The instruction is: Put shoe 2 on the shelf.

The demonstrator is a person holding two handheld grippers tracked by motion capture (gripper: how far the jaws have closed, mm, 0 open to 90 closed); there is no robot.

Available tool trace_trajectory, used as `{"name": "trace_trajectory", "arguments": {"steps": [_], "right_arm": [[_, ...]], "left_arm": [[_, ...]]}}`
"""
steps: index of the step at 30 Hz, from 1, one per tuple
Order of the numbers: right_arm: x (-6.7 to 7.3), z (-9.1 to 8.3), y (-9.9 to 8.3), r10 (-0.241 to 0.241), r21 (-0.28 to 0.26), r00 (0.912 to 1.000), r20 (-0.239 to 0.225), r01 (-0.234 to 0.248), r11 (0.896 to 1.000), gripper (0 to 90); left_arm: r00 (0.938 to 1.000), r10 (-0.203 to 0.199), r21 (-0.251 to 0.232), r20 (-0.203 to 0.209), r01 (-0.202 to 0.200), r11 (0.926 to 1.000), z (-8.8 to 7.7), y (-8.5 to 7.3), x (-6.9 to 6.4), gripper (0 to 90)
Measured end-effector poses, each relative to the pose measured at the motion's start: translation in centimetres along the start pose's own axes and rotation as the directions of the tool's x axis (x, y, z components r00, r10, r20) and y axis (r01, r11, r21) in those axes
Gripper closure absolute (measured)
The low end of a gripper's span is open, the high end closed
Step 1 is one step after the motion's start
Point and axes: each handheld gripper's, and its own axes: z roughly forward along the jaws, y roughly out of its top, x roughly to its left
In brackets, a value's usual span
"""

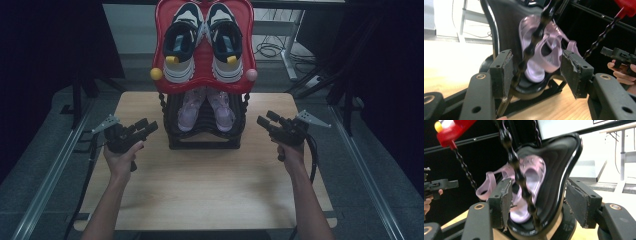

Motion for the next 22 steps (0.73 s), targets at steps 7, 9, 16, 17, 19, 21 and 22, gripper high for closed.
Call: {"name": "trace_trajectory", "arguments": {"steps": [7, 9, 16, 17, 19, 21, 22], "right_arm": [[0.0, 0.0, -2.6, 0.003, 0.056, 0.9998, 0.018, -0.004, 0.998, 38.3], [0.1, 0.1, -3.5, 0.001, 0.083, 0.9996, 0.03, -0.004, 0.997, 38.3], [0.2, 0.6, -5.8, -0.005, 0.135, 0.999, 0.045, -0.002, 0.991, 38.3], [0.1, 0.6, -5.8, -0.003, 0.138, 0.999, 0.045, -0.004, 0.99, 38.2], [0.1, 0.6, -5.8, 0.002, 0.139, 0.9989, 0.046, -0.009, 0.99, 38.2], [0.2, 0.5, -5.7, -0.001, 0.127, 0.999, 0.045, -0.004, 0.992, 38.2], [0.2, 0.4, -5.6, -0.003, 0.124, 0.999, 0.044, -0.002, 0.992, 38.1]], "left_arm": [[0.9999, -0.002, 0.026, -0.011, 0.002, 0.9996, -0.1, -2.0, 0.5, 43.3], [0.9999, -0.002, 0.042, -0.012, 0.002, 0.9991, 0.1, -2.7, 0.6, 43.2], [0.9997, -0.004, 0.076, -0.024, 0.006, 0.9971, 0.5, -4.1, 0.8, 43.0], [0.9997, -0.008, 0.075, -0.025, 0.009, 0.9971, 0.5, -4.1, 0.9, 43.0], [0.9996, -0.011, 0.073, -0.027, 0.012, 0.9973, 0.4, -4.1, 1.0, 43.1], [0.9996, -0.009, 0.07, -0.028, 0.011, 0.9975, 0.3, -4.0, 1.0, 43.1], [0.9995, -0.01, 0.069, -0.029, 0.012, 0.9976, 0.2, -3.9, 1.0, 43.0]]}}
